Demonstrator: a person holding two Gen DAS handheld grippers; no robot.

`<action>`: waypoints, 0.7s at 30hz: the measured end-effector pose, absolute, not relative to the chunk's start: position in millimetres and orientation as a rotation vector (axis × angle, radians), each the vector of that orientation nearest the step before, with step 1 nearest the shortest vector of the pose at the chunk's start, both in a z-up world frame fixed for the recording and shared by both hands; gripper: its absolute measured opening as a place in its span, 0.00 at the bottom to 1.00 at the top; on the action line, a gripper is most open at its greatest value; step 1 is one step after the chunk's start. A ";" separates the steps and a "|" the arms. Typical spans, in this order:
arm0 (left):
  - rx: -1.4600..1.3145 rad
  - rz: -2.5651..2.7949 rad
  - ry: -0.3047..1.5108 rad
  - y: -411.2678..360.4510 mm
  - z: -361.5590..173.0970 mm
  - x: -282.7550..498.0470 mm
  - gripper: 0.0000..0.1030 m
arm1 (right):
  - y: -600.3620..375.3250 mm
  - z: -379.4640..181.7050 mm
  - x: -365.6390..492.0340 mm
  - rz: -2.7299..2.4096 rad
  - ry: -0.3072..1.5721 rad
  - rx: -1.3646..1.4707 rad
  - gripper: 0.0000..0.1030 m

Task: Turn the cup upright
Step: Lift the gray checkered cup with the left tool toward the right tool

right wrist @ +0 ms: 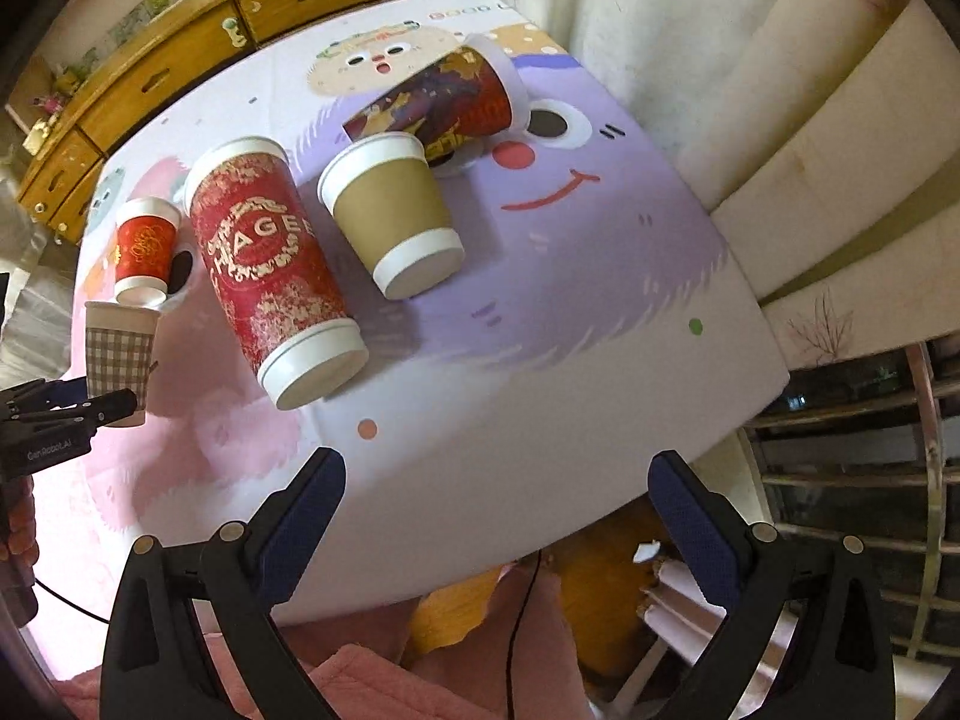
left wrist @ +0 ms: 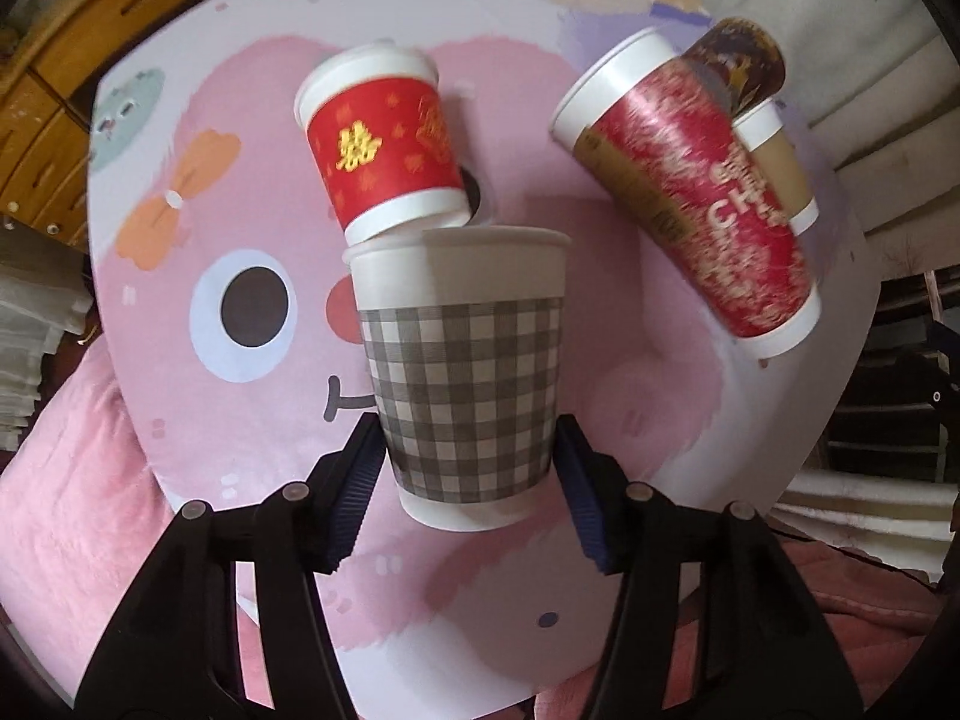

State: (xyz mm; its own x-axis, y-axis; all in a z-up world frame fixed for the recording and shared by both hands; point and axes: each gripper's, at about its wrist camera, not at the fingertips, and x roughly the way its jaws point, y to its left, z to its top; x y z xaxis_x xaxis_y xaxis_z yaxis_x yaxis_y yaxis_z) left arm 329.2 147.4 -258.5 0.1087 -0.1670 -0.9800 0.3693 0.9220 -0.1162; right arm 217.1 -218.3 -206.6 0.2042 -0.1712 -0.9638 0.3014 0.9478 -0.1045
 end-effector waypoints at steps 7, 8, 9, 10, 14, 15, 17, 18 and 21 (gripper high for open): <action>0.002 -0.231 1.389 138.1 -242.2 289.4 0.52 | -236.7 -194.9 221.1 -0.180 1.306 0.091 1.00; -0.025 -0.209 1.388 134.6 -240.3 280.6 0.52 | -239.7 -191.4 221.9 -0.157 1.299 0.097 1.00; -0.060 -0.186 1.383 132.1 -238.5 271.8 0.52 | -242.3 -188.1 223.0 -0.136 1.292 0.104 1.00; -0.090 -0.168 1.377 124.5 -231.9 262.2 0.52 | -245.9 -184.0 224.8 -0.111 1.284 0.113 1.00; -0.202 -0.100 1.340 103.7 -225.7 229.2 0.52 | -260.4 -176.0 230.2 -0.014 1.283 0.178 1.00; -0.221 -0.083 1.334 97.3 -224.3 222.0 0.52 | -262.2 -175.2 231.9 0.013 1.286 0.191 1.00; -0.266 -0.056 1.324 73.8 -217.2 201.5 0.52 | -266.9 -174.8 235.7 0.073 1.303 0.225 1.00; -0.295 -0.044 1.317 65.5 -216.6 195.2 0.52 | -269.2 -175.6 237.2 0.099 1.316 0.247 1.00; -0.354 -0.021 1.315 46.2 -220.9 181.5 0.52 | -274.2 -178.9 243.0 0.155 1.372 0.313 1.00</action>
State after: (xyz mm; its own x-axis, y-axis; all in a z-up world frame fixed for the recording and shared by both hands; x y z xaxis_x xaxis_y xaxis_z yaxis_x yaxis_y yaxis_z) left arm 181.5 46.2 -220.9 0.2612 -0.2141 -0.9412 -0.1833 0.9464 -0.2661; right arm 243.0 -274.2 -178.9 0.1961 0.2895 -0.9369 0.0725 0.9485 0.3083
